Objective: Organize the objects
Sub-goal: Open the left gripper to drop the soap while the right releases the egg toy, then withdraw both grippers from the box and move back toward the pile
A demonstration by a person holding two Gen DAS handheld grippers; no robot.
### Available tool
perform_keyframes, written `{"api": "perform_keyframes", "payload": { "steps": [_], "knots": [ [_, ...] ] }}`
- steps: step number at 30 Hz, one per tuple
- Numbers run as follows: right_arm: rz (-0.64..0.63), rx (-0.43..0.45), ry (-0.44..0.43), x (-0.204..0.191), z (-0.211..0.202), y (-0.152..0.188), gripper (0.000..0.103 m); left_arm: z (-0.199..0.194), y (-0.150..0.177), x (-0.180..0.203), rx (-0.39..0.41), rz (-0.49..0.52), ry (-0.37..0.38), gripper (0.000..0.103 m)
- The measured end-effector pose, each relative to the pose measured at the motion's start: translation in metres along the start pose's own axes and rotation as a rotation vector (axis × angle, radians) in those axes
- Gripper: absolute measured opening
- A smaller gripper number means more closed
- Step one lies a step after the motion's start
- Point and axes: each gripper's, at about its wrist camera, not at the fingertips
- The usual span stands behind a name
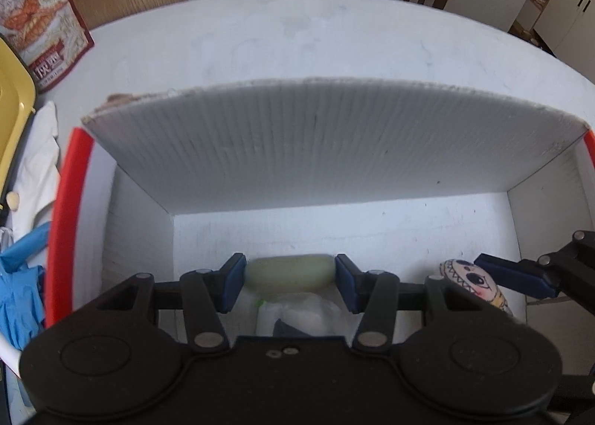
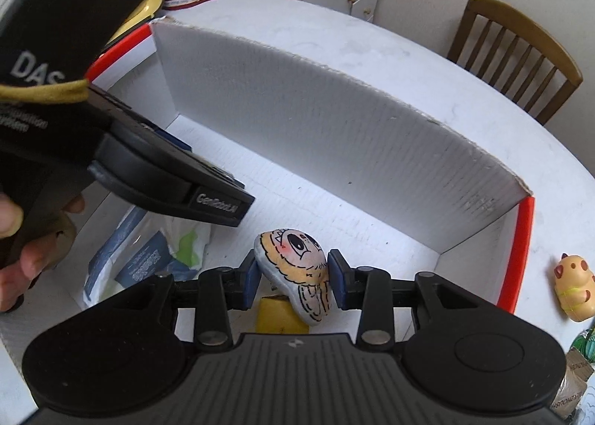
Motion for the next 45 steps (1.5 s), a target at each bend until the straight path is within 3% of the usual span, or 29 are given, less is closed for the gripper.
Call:
{"api": "perform_keyframes", "payload": {
  "steps": [4, 26, 45],
  "knots": [
    [-0.014, 0.005, -0.006, -0.002, -0.004, 0.002, 0.057, -0.001, -0.001, -0.001, 0.008, 0.000, -0.012, 0.064],
    [0.037, 0.207, -0.042, 0.000, -0.100, 0.024, 0.057, -0.086, 0.020, 0.013, 0.217, 0.001, -0.005, 0.068],
    [0.095, 0.400, -0.126, 0.047, -0.191, 0.101, 0.065, -0.178, 0.083, 0.070, 0.362, -0.026, -0.033, 0.079]
  ]
}}
Point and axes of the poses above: each gripper's, at about its wrist camera, not at the fingertips, and z roughly the way its jaws point, x to its right, y to its underside, and after that the axes turned 4 degrees about -z, right-handed
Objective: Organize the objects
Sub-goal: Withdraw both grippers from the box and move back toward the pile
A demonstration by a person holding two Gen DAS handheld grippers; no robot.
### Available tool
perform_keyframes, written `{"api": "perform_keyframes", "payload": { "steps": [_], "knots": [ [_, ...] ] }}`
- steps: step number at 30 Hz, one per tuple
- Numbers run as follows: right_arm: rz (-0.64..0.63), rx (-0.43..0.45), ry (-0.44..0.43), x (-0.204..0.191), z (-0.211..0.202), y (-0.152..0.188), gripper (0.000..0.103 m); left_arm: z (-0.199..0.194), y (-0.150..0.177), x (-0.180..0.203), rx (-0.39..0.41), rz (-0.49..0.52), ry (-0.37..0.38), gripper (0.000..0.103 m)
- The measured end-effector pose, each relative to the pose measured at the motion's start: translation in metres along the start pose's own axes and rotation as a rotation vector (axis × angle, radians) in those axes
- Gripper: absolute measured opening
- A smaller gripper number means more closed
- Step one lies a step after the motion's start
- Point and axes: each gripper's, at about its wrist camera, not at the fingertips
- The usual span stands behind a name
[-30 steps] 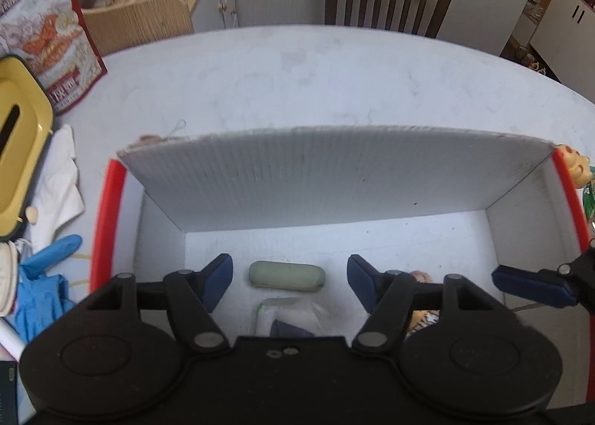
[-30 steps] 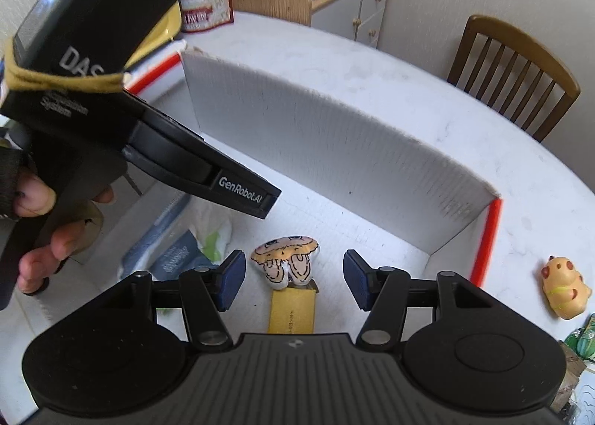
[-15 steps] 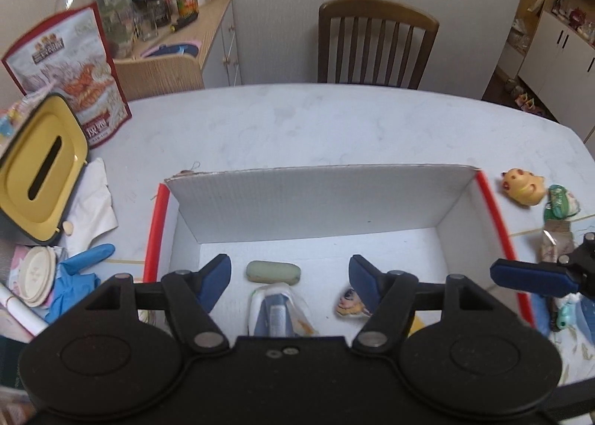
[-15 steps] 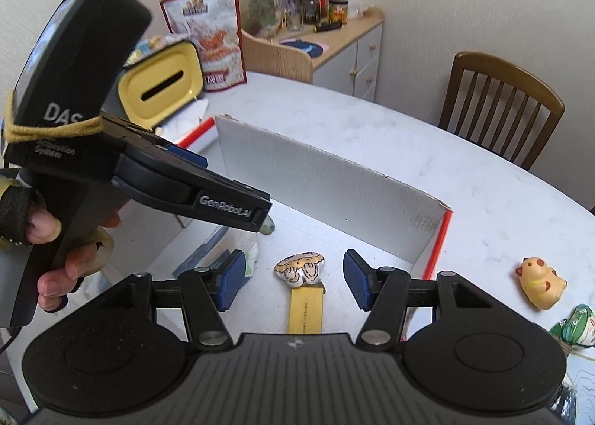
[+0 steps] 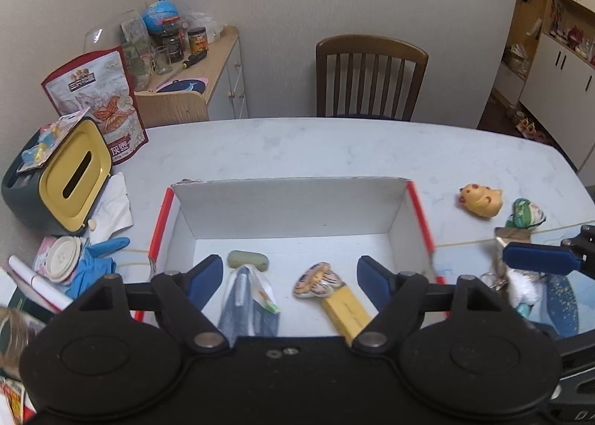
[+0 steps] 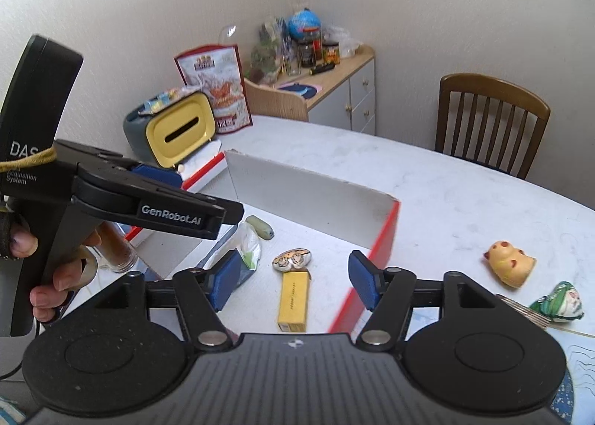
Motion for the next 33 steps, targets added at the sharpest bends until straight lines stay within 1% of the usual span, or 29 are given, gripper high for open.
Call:
{"api": "perform_keyframes", "payload": {
  "steps": [3, 9, 11, 14, 16, 19, 22, 27, 33],
  "knots": [
    [-0.007, 0.020, -0.005, 0.012, -0.016, 0.005, 0.066, -0.012, 0.006, 0.014, 0.012, -0.010, -0.005, 0.080],
    [-0.030, 0.045, -0.027, 0.035, -0.044, 0.018, 0.069, -0.037, 0.020, 0.041, 0.051, -0.031, -0.026, 0.087],
    [-0.046, 0.052, -0.040, 0.042, -0.053, 0.024, 0.072, -0.043, 0.025, 0.048, 0.057, -0.046, -0.033, 0.089],
    [-0.059, 0.052, -0.061, 0.055, -0.064, 0.034, 0.074, -0.053, 0.032, 0.055, 0.075, -0.073, -0.051, 0.094],
    [-0.067, 0.052, -0.077, 0.063, -0.069, 0.041, 0.074, -0.059, 0.039, 0.061, 0.085, -0.091, -0.060, 0.095],
    [-0.071, 0.051, -0.092, 0.077, -0.077, 0.051, 0.075, -0.066, 0.048, 0.071, 0.093, -0.106, -0.075, 0.098],
    [-0.071, 0.057, -0.097, 0.091, -0.083, 0.060, 0.079, -0.071, 0.055, 0.080, 0.105, -0.117, -0.085, 0.102],
    [-0.037, 0.051, -0.105, 0.116, -0.090, 0.075, 0.079, -0.075, 0.065, 0.096, 0.117, -0.145, -0.084, 0.102],
    [0.006, 0.062, -0.064, 0.150, -0.102, 0.090, 0.081, -0.071, 0.072, 0.117, 0.128, -0.146, -0.078, 0.102]
  ]
}}
Point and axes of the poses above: each gripper's, at about its wrist camera, not at the fingertips, and z roughly the way its jaws point, x to its right, y to its underside, and after that the axes turned 4 degrees about -z, right-handed
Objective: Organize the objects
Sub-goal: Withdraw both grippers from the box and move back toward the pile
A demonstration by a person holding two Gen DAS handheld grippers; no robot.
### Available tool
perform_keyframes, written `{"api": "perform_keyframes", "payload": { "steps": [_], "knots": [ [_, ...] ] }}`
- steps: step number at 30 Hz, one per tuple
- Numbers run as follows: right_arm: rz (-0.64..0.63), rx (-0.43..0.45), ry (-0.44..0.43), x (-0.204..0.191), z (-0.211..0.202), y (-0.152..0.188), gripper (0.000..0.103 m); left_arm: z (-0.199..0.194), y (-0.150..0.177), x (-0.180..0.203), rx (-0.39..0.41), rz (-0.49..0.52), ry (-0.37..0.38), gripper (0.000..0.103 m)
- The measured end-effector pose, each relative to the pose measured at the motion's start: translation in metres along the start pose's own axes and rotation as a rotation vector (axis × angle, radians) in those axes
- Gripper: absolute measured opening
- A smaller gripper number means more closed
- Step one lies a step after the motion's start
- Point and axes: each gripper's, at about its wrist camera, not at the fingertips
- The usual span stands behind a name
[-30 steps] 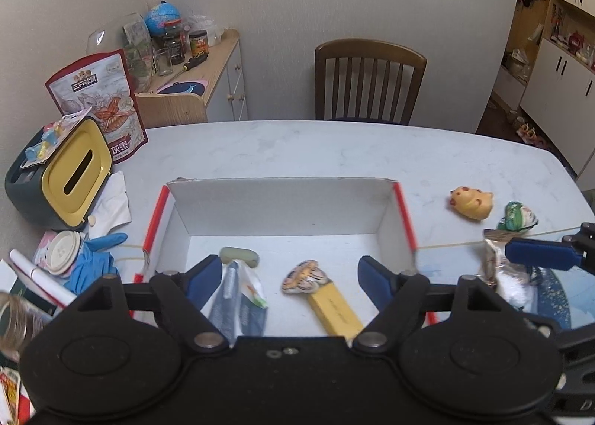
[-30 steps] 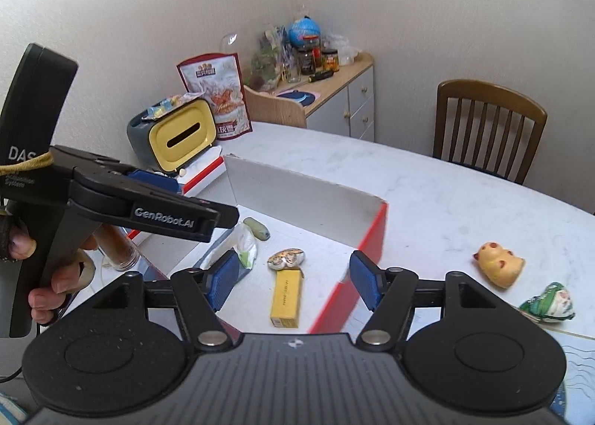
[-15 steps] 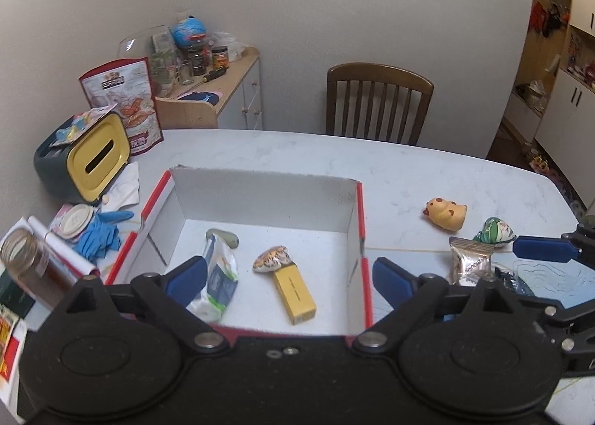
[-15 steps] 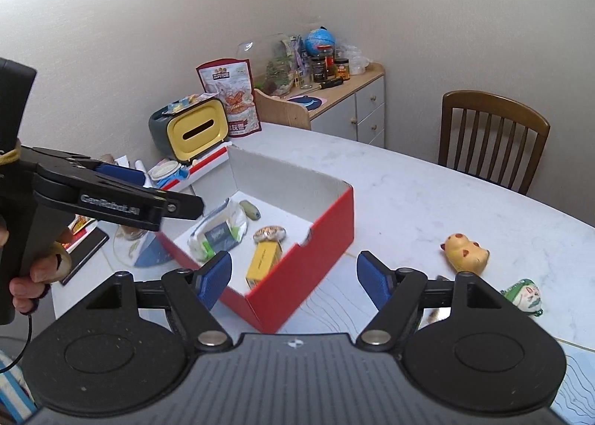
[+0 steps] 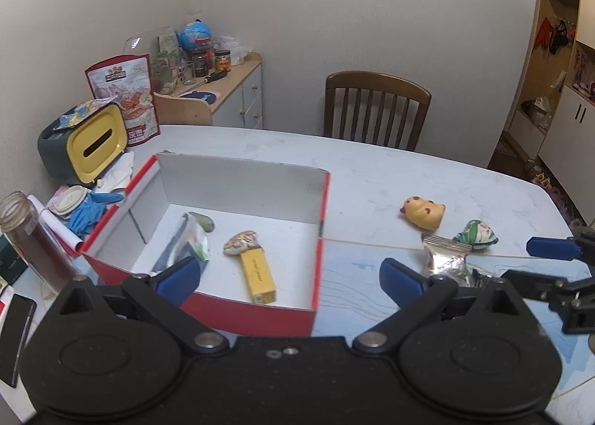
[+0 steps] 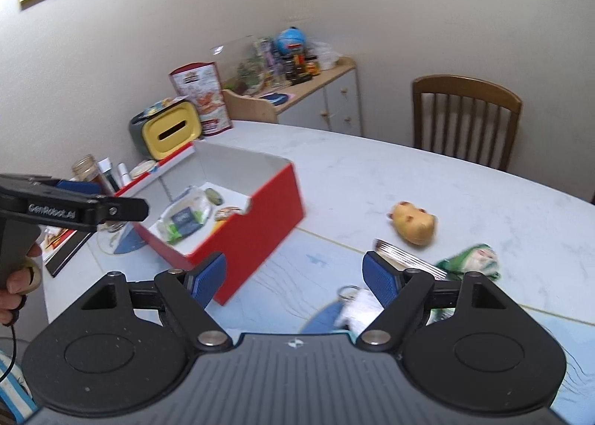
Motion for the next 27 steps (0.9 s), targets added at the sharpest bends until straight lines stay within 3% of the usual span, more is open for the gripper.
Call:
{"api": "perform_keyframes", "payload": {
  "steps": [9, 16, 22, 27],
  "knots": [
    [0.056, -0.018, 0.091, 0.046, -0.017, 0.027, 0.081, 0.024, 0.012, 0.044, -0.012, 0.049, 0.065, 0.102],
    [0.116, -0.047, 0.152, 0.086, -0.016, 0.046, 0.081, 0.054, 0.033, 0.084, -0.065, 0.084, 0.135, 0.102],
    [0.125, -0.100, 0.180, 0.106, 0.004, 0.062, 0.081, 0.081, 0.061, 0.114, -0.125, 0.140, 0.170, 0.102],
    [0.137, -0.136, 0.176, 0.116, 0.025, 0.070, 0.081, 0.104, 0.075, 0.121, -0.182, 0.114, 0.183, 0.102]
  ]
}}
Point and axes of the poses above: each gripper's, at about its wrist camera, not at the fingertips, and z roughly the way its jaws point, x to its right, y to its underside, and after that the axes turned 4 degrees about -z, right-handed
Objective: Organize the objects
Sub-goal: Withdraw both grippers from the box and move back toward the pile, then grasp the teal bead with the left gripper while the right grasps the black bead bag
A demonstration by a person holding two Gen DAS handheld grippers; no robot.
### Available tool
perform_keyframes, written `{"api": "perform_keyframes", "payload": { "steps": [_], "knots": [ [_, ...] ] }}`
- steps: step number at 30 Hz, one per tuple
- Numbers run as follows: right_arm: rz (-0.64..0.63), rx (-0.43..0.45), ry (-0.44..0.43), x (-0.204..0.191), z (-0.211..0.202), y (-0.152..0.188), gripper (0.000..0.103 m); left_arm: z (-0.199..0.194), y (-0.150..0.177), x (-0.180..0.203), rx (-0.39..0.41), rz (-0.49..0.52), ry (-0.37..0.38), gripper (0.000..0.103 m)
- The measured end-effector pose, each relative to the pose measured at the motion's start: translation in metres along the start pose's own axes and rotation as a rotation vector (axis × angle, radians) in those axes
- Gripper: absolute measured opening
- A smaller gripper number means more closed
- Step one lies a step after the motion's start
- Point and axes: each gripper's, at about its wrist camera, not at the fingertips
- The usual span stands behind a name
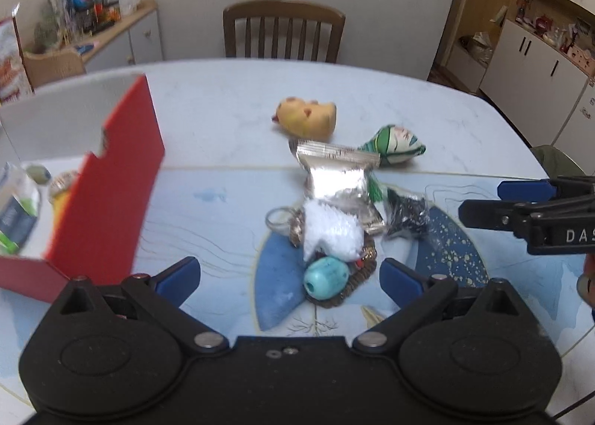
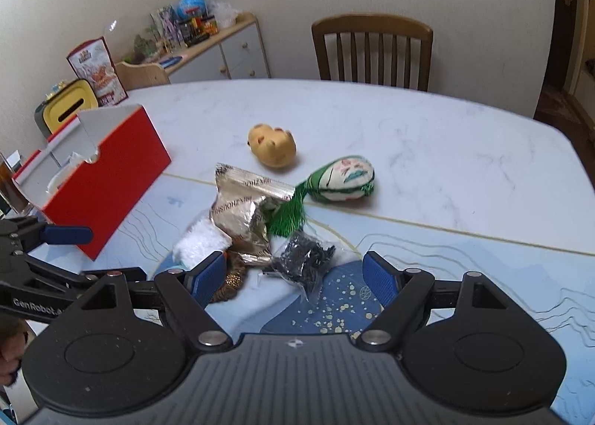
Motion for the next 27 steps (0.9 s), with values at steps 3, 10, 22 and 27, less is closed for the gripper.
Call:
{"api": "perform_keyframes", "payload": {
  "steps": [3, 10, 22, 27],
  "knots": [
    [-0.001, -0.022, -0.006, 0.002, 0.015, 0.001, 0.081, 0.012, 0.001, 0.002, -0.016, -0.006, -0.008, 0.102],
    [-0.007, -0.062, 0.001, 0.009, 0.047, -0.001, 0.081, 0.030, 0.002, 0.010, -0.028, 0.034, -0.015, 0.095],
    [-0.044, -0.109, -0.002, 0.008, 0.078, 0.004, 0.068, 0.049, 0.014, 0.023, -0.055, 0.097, -0.020, 0.068],
    [-0.053, -0.103, -0.006, 0.005, 0.082, 0.003, 0.061, 0.049, 0.014, 0.029, -0.057, 0.133, -0.021, 0.056]
  ]
}}
Point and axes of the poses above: each gripper's, at about its wrist camera, not at the fingertips, and z roughly the way its jaws point, x to its right, y to its underside, and after that the axes turned 4 degrees about -z, right-handed
